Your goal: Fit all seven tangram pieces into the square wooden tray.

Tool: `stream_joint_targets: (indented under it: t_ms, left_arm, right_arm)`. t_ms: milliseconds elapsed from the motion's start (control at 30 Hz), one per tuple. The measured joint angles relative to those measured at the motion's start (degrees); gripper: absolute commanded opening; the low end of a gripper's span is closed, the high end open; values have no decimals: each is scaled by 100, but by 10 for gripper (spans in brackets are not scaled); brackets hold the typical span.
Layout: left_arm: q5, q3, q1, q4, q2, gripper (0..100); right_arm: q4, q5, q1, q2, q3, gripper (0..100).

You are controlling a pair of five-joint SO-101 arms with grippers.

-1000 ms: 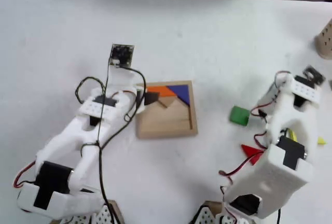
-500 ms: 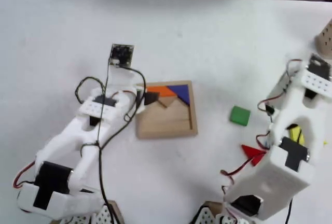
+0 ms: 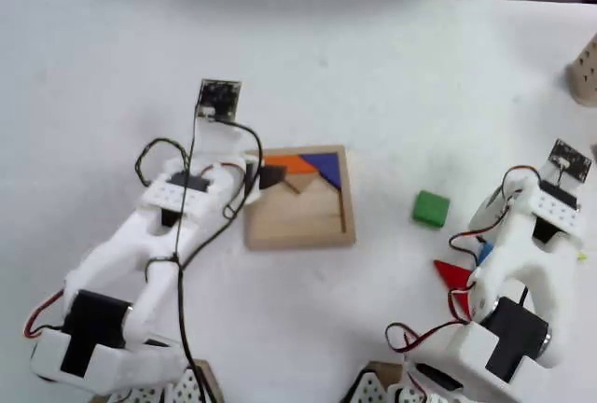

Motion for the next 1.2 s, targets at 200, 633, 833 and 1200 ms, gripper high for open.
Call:
stream_joint_targets:
  t_ms: [200, 633, 833, 1200]
  left_arm:
    - [-9, 0, 0, 0, 0, 342]
    - [-9, 0, 0, 0, 0, 342]
    - [-9, 0, 0, 0, 0, 342]
    - [-9, 0, 0, 0, 0, 342]
  right_arm:
    - [-88, 9, 9, 598, -132, 187]
    - [105, 369, 53, 949, -466, 43]
    - [105, 422, 53, 949, -466, 40]
    - [738, 422, 9, 879, -853, 38]
